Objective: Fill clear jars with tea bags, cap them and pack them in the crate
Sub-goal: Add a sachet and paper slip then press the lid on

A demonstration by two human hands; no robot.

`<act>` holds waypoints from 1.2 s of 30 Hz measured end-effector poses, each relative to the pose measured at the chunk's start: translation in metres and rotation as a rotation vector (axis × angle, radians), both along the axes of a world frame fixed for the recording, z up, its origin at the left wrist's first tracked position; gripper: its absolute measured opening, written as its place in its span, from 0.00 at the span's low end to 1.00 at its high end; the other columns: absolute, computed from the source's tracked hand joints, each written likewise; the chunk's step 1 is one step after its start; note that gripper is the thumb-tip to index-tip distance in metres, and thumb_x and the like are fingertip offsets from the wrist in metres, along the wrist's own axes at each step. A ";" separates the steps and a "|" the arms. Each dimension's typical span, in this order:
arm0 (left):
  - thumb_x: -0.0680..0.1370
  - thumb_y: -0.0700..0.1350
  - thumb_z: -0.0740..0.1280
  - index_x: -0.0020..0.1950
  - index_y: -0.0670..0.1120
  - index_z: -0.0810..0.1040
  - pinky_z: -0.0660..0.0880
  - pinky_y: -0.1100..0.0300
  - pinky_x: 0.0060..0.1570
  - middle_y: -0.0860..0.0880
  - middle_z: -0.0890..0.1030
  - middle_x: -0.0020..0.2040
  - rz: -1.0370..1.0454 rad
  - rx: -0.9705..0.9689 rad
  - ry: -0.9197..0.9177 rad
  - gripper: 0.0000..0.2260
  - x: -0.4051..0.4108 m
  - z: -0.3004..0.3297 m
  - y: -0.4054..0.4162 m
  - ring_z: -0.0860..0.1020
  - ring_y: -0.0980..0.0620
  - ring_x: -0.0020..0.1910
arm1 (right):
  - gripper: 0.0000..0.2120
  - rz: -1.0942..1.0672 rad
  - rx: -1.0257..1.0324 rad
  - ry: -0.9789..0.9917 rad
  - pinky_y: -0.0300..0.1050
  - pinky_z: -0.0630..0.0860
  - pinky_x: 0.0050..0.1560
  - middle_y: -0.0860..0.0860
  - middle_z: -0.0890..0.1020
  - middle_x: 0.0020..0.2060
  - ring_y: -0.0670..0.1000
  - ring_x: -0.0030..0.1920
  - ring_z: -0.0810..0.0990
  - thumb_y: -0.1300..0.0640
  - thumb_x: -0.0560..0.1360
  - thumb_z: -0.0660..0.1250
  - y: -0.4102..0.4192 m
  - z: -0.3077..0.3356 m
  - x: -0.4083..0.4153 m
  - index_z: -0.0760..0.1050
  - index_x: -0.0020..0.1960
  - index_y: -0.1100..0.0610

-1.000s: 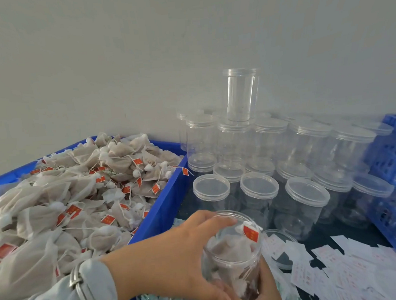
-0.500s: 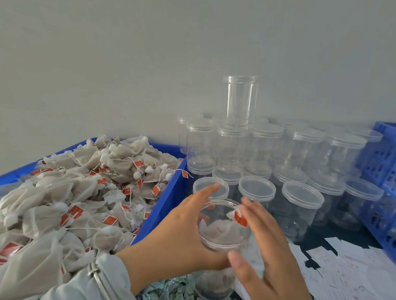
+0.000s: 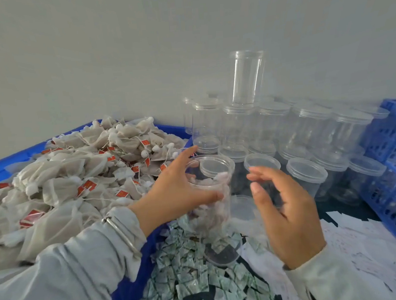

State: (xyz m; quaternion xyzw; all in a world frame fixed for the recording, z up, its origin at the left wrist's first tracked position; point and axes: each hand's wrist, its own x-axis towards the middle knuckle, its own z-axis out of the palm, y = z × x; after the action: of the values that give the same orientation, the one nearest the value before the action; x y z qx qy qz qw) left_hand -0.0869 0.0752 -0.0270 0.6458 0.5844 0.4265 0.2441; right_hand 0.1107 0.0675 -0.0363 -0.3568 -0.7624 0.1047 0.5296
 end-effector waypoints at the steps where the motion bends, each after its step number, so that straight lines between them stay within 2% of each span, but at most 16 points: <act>1: 0.61 0.57 0.79 0.74 0.59 0.57 0.67 0.73 0.45 0.66 0.71 0.55 0.042 0.010 -0.038 0.47 -0.002 -0.001 0.002 0.73 0.64 0.54 | 0.08 -0.027 -0.064 0.041 0.35 0.72 0.52 0.38 0.79 0.47 0.39 0.50 0.77 0.49 0.75 0.61 -0.001 -0.008 0.003 0.75 0.53 0.45; 2: 0.62 0.56 0.79 0.74 0.58 0.57 0.65 0.72 0.46 0.64 0.71 0.56 0.079 0.015 -0.072 0.46 -0.002 -0.001 0.004 0.72 0.61 0.56 | 0.06 -0.047 -0.146 0.000 0.35 0.73 0.49 0.38 0.79 0.45 0.39 0.48 0.77 0.52 0.76 0.63 -0.001 -0.016 0.004 0.75 0.50 0.44; 4: 0.63 0.55 0.78 0.74 0.58 0.57 0.64 0.68 0.48 0.61 0.69 0.58 0.119 0.016 -0.127 0.46 -0.002 -0.004 0.006 0.69 0.58 0.58 | 0.09 -0.024 -0.305 -0.277 0.39 0.73 0.53 0.41 0.77 0.45 0.41 0.48 0.76 0.59 0.77 0.64 -0.003 -0.036 0.002 0.78 0.53 0.49; 5: 0.62 0.55 0.78 0.75 0.59 0.56 0.65 0.65 0.51 0.60 0.70 0.60 0.125 0.010 -0.154 0.46 -0.002 -0.005 0.007 0.69 0.57 0.59 | 0.11 0.007 -0.351 -0.440 0.37 0.70 0.57 0.43 0.77 0.48 0.43 0.50 0.75 0.60 0.77 0.63 -0.004 -0.047 -0.001 0.78 0.57 0.51; 7: 0.61 0.57 0.78 0.75 0.59 0.54 0.67 0.60 0.55 0.55 0.70 0.66 0.128 -0.010 -0.190 0.49 -0.001 -0.006 0.009 0.70 0.54 0.62 | 0.16 0.086 -0.352 -0.671 0.33 0.64 0.59 0.47 0.77 0.55 0.47 0.58 0.72 0.59 0.77 0.60 -0.008 -0.065 -0.009 0.75 0.63 0.52; 10: 0.59 0.59 0.78 0.76 0.58 0.53 0.68 0.60 0.54 0.52 0.72 0.67 0.120 -0.043 -0.201 0.51 0.000 -0.006 0.008 0.73 0.53 0.62 | 0.18 0.196 -0.283 -0.821 0.42 0.67 0.62 0.52 0.76 0.59 0.53 0.62 0.70 0.56 0.76 0.60 -0.018 -0.082 -0.026 0.75 0.64 0.54; 13: 0.54 0.63 0.77 0.75 0.60 0.54 0.72 0.61 0.53 0.54 0.75 0.62 0.098 -0.051 -0.173 0.54 0.001 -0.005 0.005 0.75 0.55 0.58 | 0.20 0.141 -0.159 -0.955 0.49 0.64 0.65 0.53 0.71 0.64 0.56 0.64 0.66 0.49 0.76 0.61 -0.022 -0.093 -0.041 0.73 0.66 0.54; 15: 0.52 0.64 0.76 0.75 0.60 0.54 0.70 0.66 0.48 0.55 0.75 0.61 0.086 -0.047 -0.147 0.55 0.002 -0.004 0.004 0.75 0.58 0.56 | 0.19 0.083 -0.122 -1.000 0.51 0.65 0.65 0.55 0.70 0.65 0.58 0.64 0.65 0.49 0.76 0.61 -0.020 -0.094 -0.048 0.74 0.65 0.54; 17: 0.51 0.65 0.75 0.75 0.60 0.54 0.70 0.67 0.46 0.55 0.75 0.59 0.083 -0.046 -0.134 0.56 0.002 -0.004 0.003 0.74 0.59 0.55 | 0.16 0.040 -0.088 -0.991 0.51 0.66 0.61 0.55 0.73 0.61 0.59 0.62 0.67 0.51 0.75 0.63 -0.017 -0.094 -0.053 0.78 0.60 0.54; 20: 0.54 0.63 0.77 0.75 0.59 0.54 0.72 0.60 0.54 0.54 0.75 0.60 0.076 -0.052 -0.129 0.54 0.002 -0.005 0.004 0.74 0.55 0.59 | 0.13 0.036 -0.100 -0.973 0.49 0.66 0.58 0.54 0.75 0.58 0.58 0.62 0.68 0.52 0.74 0.66 -0.012 -0.092 -0.055 0.81 0.55 0.53; 23: 0.59 0.59 0.79 0.76 0.58 0.54 0.68 0.68 0.46 0.55 0.74 0.60 0.103 -0.042 -0.114 0.52 0.000 -0.007 0.005 0.74 0.55 0.58 | 0.09 0.101 -0.198 -0.775 0.50 0.71 0.55 0.55 0.79 0.53 0.59 0.57 0.72 0.57 0.73 0.68 -0.010 -0.092 -0.049 0.83 0.50 0.57; 25: 0.60 0.58 0.79 0.76 0.57 0.53 0.66 0.69 0.44 0.56 0.74 0.61 0.124 -0.032 -0.096 0.51 0.001 -0.006 0.006 0.74 0.55 0.57 | 0.06 0.090 -0.268 -0.614 0.48 0.71 0.54 0.56 0.81 0.49 0.58 0.54 0.75 0.61 0.71 0.70 -0.009 -0.092 -0.042 0.84 0.47 0.59; 28: 0.60 0.58 0.79 0.76 0.56 0.52 0.67 0.64 0.51 0.55 0.74 0.63 0.133 -0.026 -0.088 0.52 0.001 -0.007 0.005 0.73 0.53 0.60 | 0.06 0.035 -0.346 -0.520 0.40 0.66 0.52 0.54 0.82 0.47 0.55 0.52 0.75 0.58 0.73 0.70 -0.009 -0.089 -0.031 0.84 0.47 0.58; 31: 0.60 0.58 0.79 0.76 0.55 0.52 0.67 0.64 0.51 0.53 0.73 0.65 0.125 -0.031 -0.079 0.52 0.003 -0.005 0.005 0.73 0.54 0.61 | 0.07 0.008 -0.365 -0.450 0.36 0.63 0.44 0.53 0.83 0.43 0.53 0.48 0.77 0.57 0.75 0.68 -0.009 -0.082 -0.020 0.84 0.47 0.59; 33: 0.60 0.58 0.79 0.76 0.56 0.52 0.67 0.63 0.51 0.53 0.73 0.65 0.126 -0.034 -0.071 0.53 0.003 -0.005 0.005 0.73 0.53 0.61 | 0.07 -0.022 -0.397 -0.395 0.34 0.65 0.43 0.50 0.83 0.42 0.48 0.44 0.77 0.57 0.76 0.68 -0.010 -0.075 -0.008 0.83 0.48 0.58; 36: 0.59 0.58 0.78 0.77 0.56 0.50 0.67 0.61 0.53 0.54 0.72 0.65 0.110 -0.046 -0.015 0.54 0.005 -0.006 0.005 0.72 0.54 0.60 | 0.06 -0.072 -0.432 -0.240 0.24 0.69 0.42 0.38 0.78 0.37 0.34 0.38 0.75 0.56 0.75 0.67 -0.010 -0.058 0.015 0.82 0.51 0.53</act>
State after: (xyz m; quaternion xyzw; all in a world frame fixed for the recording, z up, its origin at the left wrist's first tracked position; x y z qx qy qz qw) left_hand -0.0823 0.0801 -0.0326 0.6038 0.6267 0.4305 0.2395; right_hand 0.1258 0.0575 -0.0941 -0.4987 -0.7664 0.2033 0.3502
